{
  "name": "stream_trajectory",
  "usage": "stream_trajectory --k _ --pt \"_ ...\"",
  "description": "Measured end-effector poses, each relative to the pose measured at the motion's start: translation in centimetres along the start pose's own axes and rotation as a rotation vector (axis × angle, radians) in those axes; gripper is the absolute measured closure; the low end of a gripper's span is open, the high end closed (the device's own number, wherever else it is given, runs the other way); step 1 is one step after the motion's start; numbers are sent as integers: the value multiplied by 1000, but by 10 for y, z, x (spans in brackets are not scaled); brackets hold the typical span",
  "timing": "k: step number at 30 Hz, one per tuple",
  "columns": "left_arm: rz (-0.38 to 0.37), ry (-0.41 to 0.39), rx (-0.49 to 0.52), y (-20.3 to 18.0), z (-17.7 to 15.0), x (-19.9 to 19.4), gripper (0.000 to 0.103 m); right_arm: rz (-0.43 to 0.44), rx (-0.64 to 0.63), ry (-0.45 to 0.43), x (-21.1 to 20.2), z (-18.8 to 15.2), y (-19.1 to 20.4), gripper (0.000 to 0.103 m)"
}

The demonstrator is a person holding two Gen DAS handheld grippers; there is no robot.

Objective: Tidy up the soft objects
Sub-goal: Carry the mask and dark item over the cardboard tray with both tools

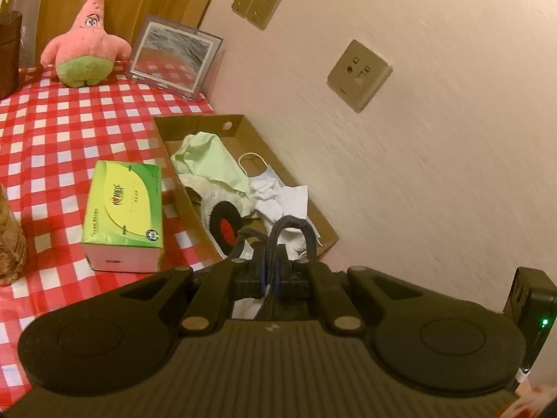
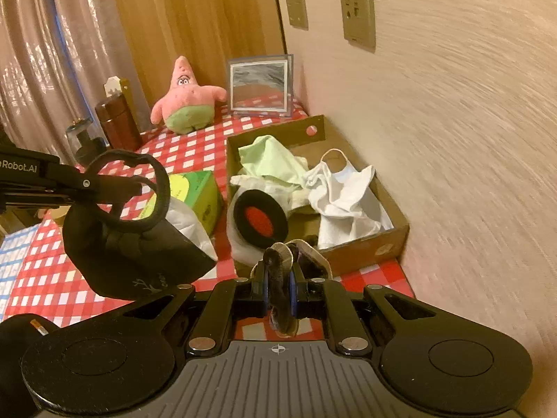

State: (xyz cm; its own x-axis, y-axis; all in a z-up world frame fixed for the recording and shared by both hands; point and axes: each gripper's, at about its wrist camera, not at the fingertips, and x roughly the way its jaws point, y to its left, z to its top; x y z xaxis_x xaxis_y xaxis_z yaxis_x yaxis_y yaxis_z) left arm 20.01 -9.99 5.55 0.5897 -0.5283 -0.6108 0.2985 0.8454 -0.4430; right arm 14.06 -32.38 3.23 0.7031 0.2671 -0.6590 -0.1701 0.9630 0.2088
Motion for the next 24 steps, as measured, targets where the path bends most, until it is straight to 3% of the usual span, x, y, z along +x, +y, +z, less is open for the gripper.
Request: stream_trajectory --k 11,24 --pt "-18 24 26 -8 7 23 99 -15 11 2 5 1 -13 92" --pt "-89 51 16 -5 38 93 99 -43 -25 -2 26 23 -32 92"
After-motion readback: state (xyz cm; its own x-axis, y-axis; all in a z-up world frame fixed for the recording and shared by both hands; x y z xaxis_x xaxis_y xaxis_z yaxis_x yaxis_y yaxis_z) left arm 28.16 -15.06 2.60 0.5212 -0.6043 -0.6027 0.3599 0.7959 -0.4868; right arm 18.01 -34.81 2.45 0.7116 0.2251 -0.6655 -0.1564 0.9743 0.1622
